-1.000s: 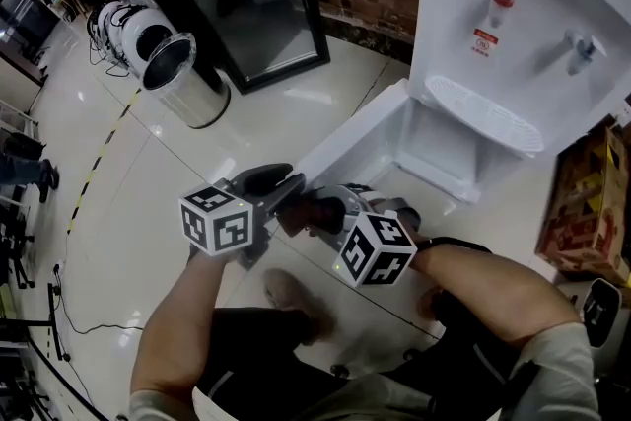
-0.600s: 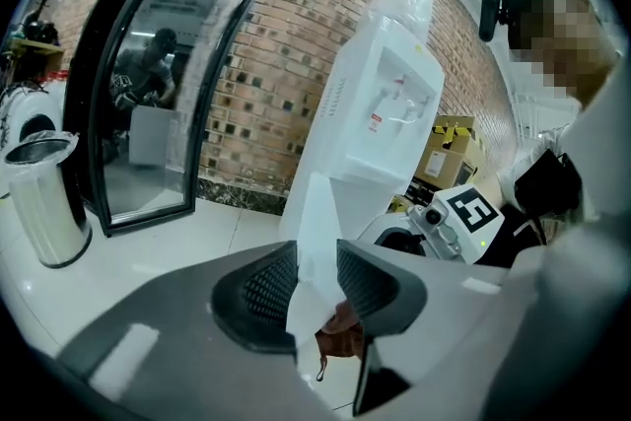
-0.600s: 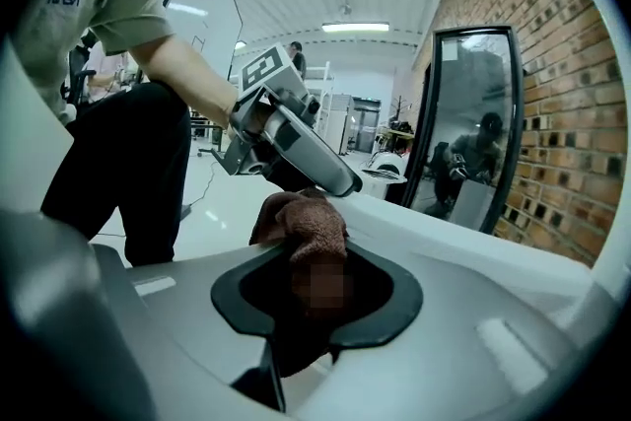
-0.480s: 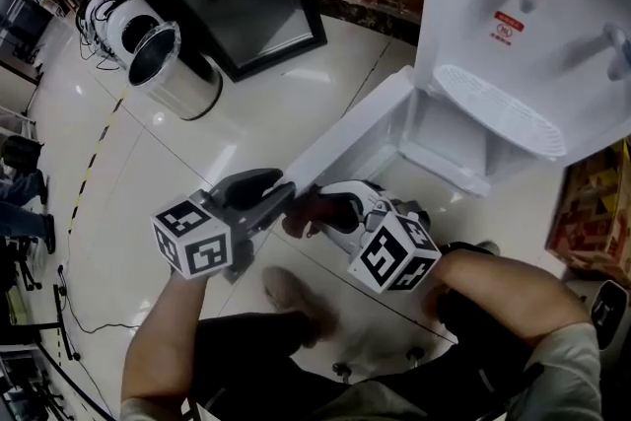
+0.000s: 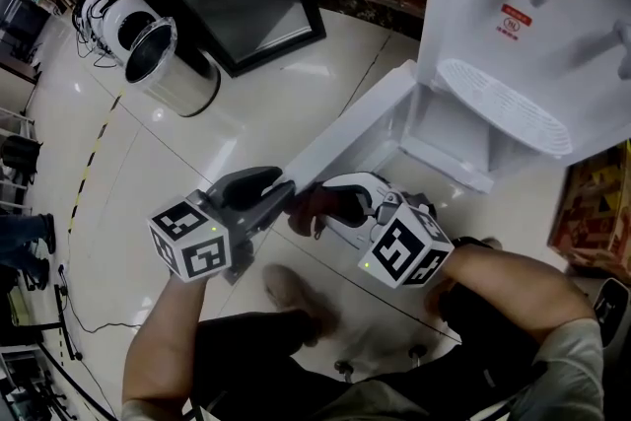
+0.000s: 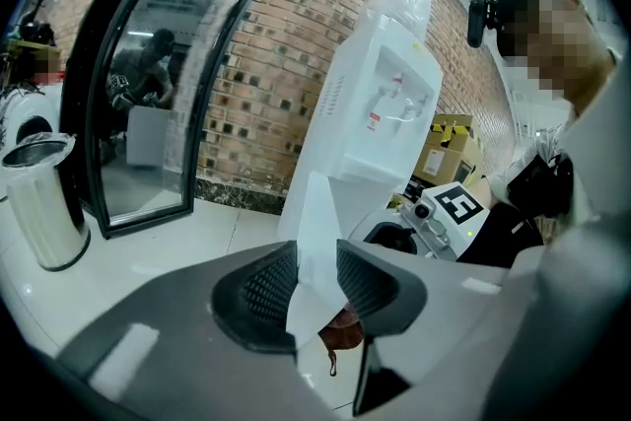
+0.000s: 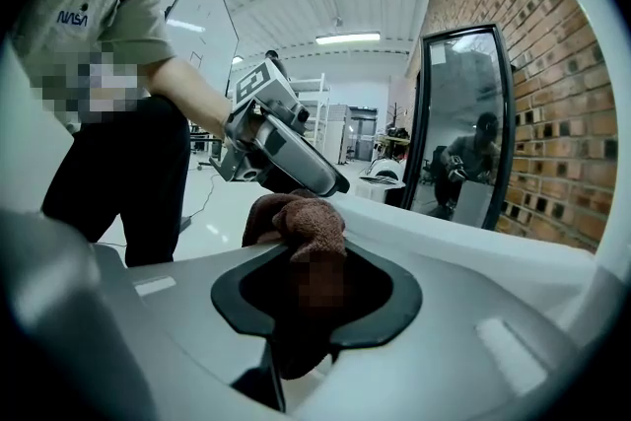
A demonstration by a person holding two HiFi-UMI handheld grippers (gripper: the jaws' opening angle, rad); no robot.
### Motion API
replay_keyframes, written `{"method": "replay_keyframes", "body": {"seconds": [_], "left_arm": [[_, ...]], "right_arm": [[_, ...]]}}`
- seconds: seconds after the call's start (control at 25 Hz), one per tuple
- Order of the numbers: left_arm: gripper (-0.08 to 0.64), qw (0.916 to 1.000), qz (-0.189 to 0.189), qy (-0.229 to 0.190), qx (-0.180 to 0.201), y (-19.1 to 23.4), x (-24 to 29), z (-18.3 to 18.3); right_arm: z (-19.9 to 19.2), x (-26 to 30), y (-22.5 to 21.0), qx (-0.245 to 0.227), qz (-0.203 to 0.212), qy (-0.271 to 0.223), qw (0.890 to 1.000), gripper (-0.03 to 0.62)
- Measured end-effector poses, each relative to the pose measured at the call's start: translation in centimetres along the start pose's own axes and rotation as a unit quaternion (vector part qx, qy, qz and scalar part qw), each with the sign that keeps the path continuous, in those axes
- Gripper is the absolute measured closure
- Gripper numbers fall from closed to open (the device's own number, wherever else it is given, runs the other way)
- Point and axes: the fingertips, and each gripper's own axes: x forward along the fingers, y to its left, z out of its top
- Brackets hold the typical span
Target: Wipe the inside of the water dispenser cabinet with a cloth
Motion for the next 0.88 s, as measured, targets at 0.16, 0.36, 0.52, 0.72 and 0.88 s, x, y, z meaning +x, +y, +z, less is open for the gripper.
{"method": "replay_keyframes", "body": {"seconds": [0.16,0.36,0.52,0.72,0.88], "left_arm": [[0.434,1.0000,0.001,-0.001,0.001,-0.1,0.1,-0.1],[0.434,1.0000,0.000,0.000,0.002,-0.2,0.1,-0.1],[0.434,1.0000,0.001,0.000,0.004,-0.2,0.0,0.0],[0.434,1.0000,0.003,-0.002,0.000,-0.1,0.0,0.0],[0.434,1.0000,-0.003,-0.001,0.001,-0.2,-0.1,0.0]], "right_arm": [[-0.1,-0.2,-0.1,-0.006,0.002,-0.003,1.000,0.474],[-0.1,-0.4,-0.3,-0.012,-0.004,-0.001,1.000,0.474],[-0.1,-0.4,-0.3,-0.017,-0.002,-0.003,1.000,0.474],[-2.5,-1.6,-4.8,0.014,-0.079,0.025,0.996,0.479],[-5.2,-4.2,-11.2,0.071,-0.183,0.043,0.980,0.480]]}}
